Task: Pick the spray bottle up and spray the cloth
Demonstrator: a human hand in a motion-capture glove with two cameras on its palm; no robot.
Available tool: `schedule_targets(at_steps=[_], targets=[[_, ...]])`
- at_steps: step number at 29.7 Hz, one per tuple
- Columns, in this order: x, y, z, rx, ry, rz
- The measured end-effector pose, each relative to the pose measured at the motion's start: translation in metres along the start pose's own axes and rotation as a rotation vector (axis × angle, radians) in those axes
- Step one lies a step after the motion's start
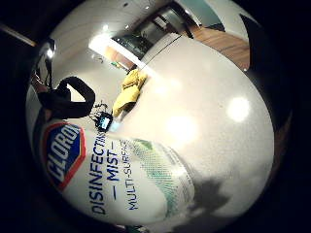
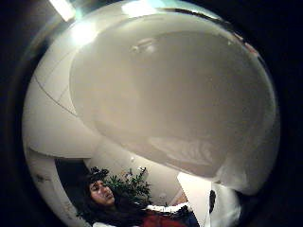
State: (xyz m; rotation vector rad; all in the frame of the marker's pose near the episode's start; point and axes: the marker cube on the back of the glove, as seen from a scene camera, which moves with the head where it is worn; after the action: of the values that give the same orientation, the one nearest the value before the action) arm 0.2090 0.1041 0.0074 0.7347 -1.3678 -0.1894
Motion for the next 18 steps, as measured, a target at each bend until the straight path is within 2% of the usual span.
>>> schedule_targets(at_steps=[6,11,18], targets=[[0.005,-0.004,-0.015,-0.076,0.164,-0.021],[-0.017,-0.037,0.010,-0.310,0.400,-0.061],[-0.013,-0.069,0.043,-0.587,0.744,-0.037]])
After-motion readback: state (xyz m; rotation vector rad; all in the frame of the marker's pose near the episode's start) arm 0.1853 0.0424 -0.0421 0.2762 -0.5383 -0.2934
